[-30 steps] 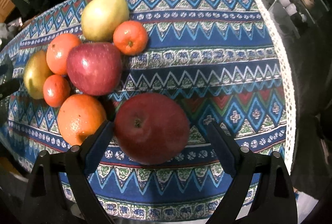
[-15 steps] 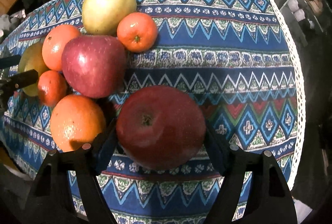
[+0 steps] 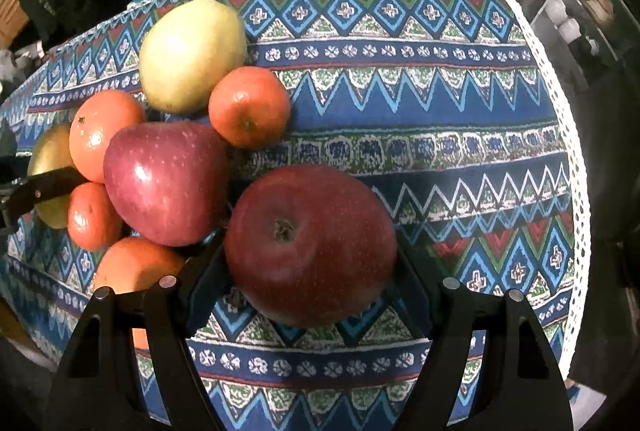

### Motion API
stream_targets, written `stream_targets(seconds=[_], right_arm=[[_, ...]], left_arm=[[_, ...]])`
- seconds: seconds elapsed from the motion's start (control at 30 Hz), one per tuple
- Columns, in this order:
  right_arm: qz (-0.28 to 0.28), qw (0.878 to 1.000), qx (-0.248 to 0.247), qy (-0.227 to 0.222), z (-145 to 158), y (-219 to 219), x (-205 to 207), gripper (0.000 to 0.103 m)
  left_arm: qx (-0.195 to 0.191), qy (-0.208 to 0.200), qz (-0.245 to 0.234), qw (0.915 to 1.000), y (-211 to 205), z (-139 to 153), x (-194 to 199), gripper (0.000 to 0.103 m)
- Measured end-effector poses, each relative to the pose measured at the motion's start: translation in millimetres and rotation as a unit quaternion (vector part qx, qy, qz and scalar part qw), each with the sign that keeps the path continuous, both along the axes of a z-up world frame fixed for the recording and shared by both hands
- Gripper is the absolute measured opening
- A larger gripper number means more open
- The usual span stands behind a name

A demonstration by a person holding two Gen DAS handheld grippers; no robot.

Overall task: Organize fruits
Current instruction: 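Close the left tool on the yellow-green pear while the right tool grasps the red apple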

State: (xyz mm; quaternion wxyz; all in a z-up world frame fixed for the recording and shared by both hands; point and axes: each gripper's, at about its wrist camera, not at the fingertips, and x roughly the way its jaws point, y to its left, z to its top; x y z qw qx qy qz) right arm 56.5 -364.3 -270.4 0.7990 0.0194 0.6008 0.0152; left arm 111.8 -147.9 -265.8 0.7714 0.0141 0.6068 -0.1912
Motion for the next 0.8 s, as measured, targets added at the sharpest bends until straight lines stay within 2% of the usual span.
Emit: stream_targets(seconds=[0.27,0.53,0.8], right_arm=[[-0.007,0.999,-0.007,-0.034,20,0,6,0.077],[0.001,0.997,-0.010,-0.080,46,11,9,0.077],[0.014,0.992,0.004,-0.127,74,30,-20,0.077]], left_arm=[[0.043,-0.038,-0.008,0.9983,3,9,-9,0.066],[0.037,-0.071,-0.006,0.9968,12,37,-22,0.066],[0.027,-0.104,0.000,0.9942,19,68,-32,0.066]])
